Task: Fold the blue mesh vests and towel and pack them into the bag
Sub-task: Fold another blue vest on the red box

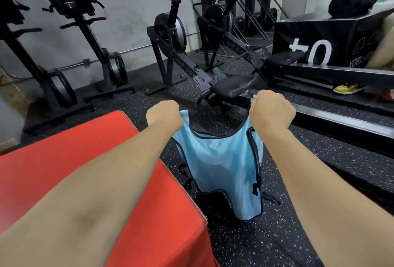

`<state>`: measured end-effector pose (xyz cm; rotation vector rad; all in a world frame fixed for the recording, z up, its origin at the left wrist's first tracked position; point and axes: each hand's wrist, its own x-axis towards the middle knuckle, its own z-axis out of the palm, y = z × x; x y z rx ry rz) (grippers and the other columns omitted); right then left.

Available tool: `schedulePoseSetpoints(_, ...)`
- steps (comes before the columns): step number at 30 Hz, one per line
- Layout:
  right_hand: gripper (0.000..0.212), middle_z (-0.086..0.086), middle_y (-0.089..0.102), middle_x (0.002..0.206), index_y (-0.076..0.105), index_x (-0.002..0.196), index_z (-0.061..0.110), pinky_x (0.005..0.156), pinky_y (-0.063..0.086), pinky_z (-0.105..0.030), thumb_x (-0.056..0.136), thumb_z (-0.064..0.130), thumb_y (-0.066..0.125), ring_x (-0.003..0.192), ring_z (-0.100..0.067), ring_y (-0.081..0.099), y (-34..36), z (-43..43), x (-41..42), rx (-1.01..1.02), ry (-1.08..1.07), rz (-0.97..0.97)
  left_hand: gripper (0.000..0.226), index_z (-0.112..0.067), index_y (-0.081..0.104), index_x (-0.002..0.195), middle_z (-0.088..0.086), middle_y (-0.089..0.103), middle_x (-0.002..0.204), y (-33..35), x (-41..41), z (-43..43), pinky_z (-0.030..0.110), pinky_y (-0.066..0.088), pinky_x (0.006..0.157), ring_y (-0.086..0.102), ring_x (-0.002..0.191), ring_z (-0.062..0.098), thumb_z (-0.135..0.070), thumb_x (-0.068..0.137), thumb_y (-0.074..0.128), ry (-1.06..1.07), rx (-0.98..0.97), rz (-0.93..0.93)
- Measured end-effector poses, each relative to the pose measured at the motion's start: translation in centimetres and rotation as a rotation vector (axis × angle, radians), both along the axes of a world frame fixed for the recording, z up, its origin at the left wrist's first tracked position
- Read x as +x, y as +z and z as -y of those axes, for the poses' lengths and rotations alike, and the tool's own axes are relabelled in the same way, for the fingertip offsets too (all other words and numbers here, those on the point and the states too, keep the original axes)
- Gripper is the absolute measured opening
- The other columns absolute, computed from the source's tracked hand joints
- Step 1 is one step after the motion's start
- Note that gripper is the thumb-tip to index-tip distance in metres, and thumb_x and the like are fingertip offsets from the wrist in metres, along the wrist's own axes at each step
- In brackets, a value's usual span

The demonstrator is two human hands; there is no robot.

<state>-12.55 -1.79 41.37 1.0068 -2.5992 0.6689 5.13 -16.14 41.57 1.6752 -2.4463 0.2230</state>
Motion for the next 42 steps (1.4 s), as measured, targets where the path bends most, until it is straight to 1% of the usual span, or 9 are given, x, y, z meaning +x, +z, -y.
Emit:
schedulePoseSetpoints(4,0.014,-0.012,0.067,0.103,0.063,0.1,0.012,0.066,0.034,-0.032,0.097,0.019,0.051,0.096,-0.034,0.063,-0.3,0.4,0.1,0.055,0.026,0.018,0.007,-0.01,0.053,0.076,0.011,0.061,0.092,-0.7,-0.2,0.9,0.033,0.045,0.07,0.056,0.081,0.031,-0.01,0.083,0.052,0.031,0.152,-0.21)
schedulePoseSetpoints(10,0.012,-0.012,0.064,0.106,0.062,0.095,0.014,0.068,0.037,-0.031,0.096,0.017,0.05,0.097,-0.034,0.062,-1.3,1.3,0.5,0.091,0.036,0.05,0.017,-0.003,0.059,0.094,0.022,0.065,0.105,-2.5,-0.6,2.7,0.033,0.046,0.071,0.063,0.096,0.038,-0.002,0.082,0.046,-0.034,0.334,-0.39)
schedulePoseSetpoints(14,0.017,-0.013,0.062,0.109,0.061,0.102,0.01,0.069,0.039,-0.032,0.091,0.007,0.049,0.098,-0.035,0.061,-1.4,2.1,0.4,0.064,0.035,0.087,0.016,-0.013,0.052,0.098,0.01,0.056,0.1,-2.8,-0.3,4.3,0.03,0.035,0.065,0.049,0.088,0.025,-0.005,0.093,0.039,-0.182,0.404,-0.537)
schedulePoseSetpoints(20,0.019,-0.018,0.063,0.109,0.054,0.108,0.01,0.07,0.033,-0.035,0.101,0.017,0.038,0.101,-0.039,0.06,3.3,2.1,3.1,-0.1,0.063,0.019,0.015,-0.018,0.051,0.103,0.002,0.053,0.093,3.4,2.5,4.8,0.029,0.035,0.058,0.046,0.071,0.014,-0.009,0.099,0.039,-0.316,0.262,-0.693)
schedulePoseSetpoints(25,0.032,-0.01,0.052,0.081,0.041,0.071,0.012,0.063,0.031,-0.033,0.1,0.025,0.04,0.077,-0.031,0.045,9.4,0.5,9.3,-0.361,0.314,0.035,0.016,-0.017,0.055,0.101,-0.006,0.048,0.073,9.6,10.0,2.3,0.011,0.029,0.042,0.039,0.059,0.007,-0.005,0.097,0.044,-0.296,0.118,-0.826)
schedulePoseSetpoints(30,0.05,-0.002,0.028,0.051,0.027,0.051,0.013,0.047,0.02,-0.033,0.091,0.022,0.056,0.05,-0.02,0.027,9.7,-2.1,20.1,-0.4,0.668,0.274,0.014,-0.014,0.06,0.098,-0.002,0.055,0.082,9.8,21.5,-2.1,0.019,0.037,0.056,0.046,0.072,0.016,-0.006,0.094,0.05,-0.182,0.092,-0.629)
schedulePoseSetpoints(32,0.049,-0.003,0.028,0.052,0.027,0.054,0.011,0.047,0.019,-0.033,0.092,0.023,0.055,0.053,-0.023,0.028,7.8,-2.9,24.3,-0.322,0.724,0.344,0.015,-0.012,0.063,0.097,0.003,0.059,0.085,8.3,25.9,-3.6,0.028,0.037,0.061,0.05,0.077,0.021,-0.005,0.092,0.052,-0.126,0.136,-0.514)
schedulePoseSetpoints(36,0.046,-0.001,0.034,0.057,0.033,0.056,0.008,0.059,0.029,-0.032,0.095,0.025,0.052,0.069,-0.029,0.039,3.1,-4.7,31.3,-0.174,0.726,0.458,0.016,-0.009,0.065,0.105,0.005,0.057,0.092,4.0,32.7,-5.8,0.027,0.034,0.072,0.056,0.093,0.026,-0.009,0.093,0.056,-0.085,0.178,-0.318)
schedulePoseSetpoints(42,0.044,-0.005,0.044,0.062,0.038,0.055,0.009,0.06,0.033,-0.033,0.092,0.028,0.052,0.069,-0.028,0.045,-2.8,-4.7,36.9,-0.081,0.709,0.602,0.018,-0.015,0.065,0.107,0.005,0.06,0.098,-2.6,38.4,-5.8,0.027,0.038,0.076,0.057,0.095,0.027,-0.011,0.094,0.054,-0.089,0.276,-0.246)
